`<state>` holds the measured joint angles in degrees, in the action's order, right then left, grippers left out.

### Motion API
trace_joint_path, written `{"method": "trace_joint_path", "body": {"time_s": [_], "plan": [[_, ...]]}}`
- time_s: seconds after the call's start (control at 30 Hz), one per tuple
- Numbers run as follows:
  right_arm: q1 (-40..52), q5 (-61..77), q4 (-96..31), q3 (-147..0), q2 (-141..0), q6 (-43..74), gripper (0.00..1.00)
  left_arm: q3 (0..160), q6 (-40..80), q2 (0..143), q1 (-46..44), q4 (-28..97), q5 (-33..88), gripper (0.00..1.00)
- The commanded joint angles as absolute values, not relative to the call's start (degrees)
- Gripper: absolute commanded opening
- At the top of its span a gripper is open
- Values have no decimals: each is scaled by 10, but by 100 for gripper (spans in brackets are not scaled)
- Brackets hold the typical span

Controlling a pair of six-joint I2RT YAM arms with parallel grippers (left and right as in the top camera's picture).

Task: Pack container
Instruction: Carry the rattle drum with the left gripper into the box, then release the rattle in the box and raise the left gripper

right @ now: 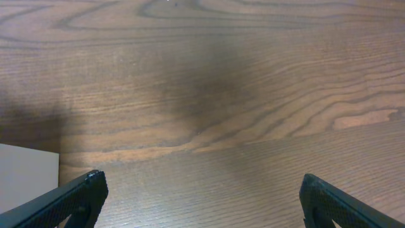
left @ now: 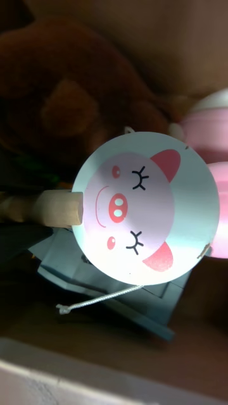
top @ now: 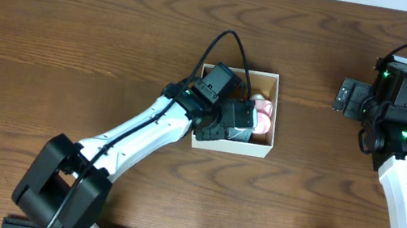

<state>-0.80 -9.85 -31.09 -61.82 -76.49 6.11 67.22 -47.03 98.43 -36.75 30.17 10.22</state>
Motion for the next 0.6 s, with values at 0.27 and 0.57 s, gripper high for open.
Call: {"method": "trace_joint_path", "body": {"time_s": [0.27,0.57], "plan": [[-8,-98,-311,-621,-768,68,99,677,-465,974,-366,290,44,75],[-8,-98,-311,-621,-768,68,99,677,-392,893,-366,247,53,84]]}}
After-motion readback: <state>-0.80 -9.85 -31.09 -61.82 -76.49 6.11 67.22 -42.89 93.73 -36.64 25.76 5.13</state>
